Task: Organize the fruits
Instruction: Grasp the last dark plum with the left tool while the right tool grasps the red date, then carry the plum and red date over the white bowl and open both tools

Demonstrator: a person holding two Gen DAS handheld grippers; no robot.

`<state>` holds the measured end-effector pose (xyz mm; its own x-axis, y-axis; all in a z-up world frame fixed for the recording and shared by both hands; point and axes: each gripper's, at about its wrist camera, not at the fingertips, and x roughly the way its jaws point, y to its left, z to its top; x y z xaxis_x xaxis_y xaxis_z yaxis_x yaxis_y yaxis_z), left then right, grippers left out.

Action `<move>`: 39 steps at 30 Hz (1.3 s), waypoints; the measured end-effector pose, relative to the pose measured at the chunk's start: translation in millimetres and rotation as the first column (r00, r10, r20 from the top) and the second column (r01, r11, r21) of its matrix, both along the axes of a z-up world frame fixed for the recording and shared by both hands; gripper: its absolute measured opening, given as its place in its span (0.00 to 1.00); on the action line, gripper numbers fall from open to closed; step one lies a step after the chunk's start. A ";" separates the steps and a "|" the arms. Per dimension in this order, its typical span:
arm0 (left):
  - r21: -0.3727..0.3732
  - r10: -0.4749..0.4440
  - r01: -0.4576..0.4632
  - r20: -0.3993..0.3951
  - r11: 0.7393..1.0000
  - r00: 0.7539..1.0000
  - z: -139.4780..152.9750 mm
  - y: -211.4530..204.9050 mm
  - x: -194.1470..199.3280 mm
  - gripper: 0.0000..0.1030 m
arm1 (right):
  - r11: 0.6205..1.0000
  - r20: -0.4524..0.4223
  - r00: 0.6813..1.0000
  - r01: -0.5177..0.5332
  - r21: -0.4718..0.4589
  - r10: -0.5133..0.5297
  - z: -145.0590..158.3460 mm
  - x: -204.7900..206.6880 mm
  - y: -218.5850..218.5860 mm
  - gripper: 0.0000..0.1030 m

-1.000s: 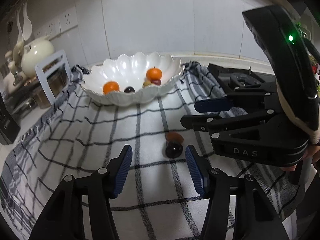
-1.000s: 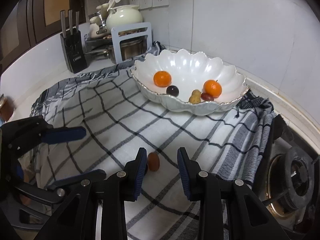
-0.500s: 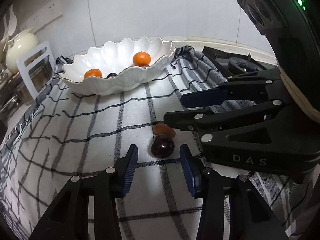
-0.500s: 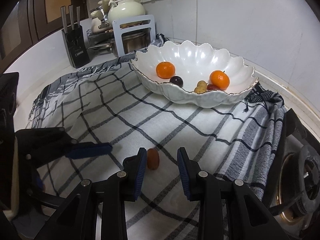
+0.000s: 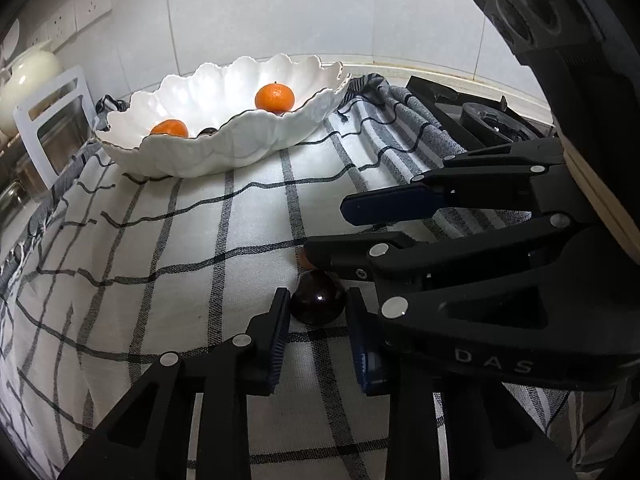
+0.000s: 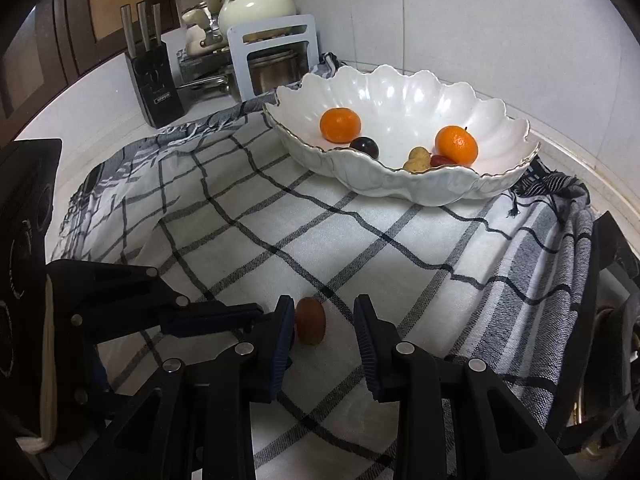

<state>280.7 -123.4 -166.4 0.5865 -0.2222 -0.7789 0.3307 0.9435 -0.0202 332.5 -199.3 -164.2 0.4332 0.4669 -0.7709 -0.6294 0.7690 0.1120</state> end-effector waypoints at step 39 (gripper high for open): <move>-0.107 0.103 -0.090 0.122 0.990 0.987 65.0 55.7 -18.7 0.27 | 0.979 0.039 0.979 0.200 0.038 -0.201 34.9 -25.5 3.9 0.16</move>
<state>262.0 -67.7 -101.4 0.7018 -0.2330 -0.6732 0.2440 0.9665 -0.0800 307.0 -195.4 -129.4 0.5526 0.3924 -0.7353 -0.4674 0.8763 0.1163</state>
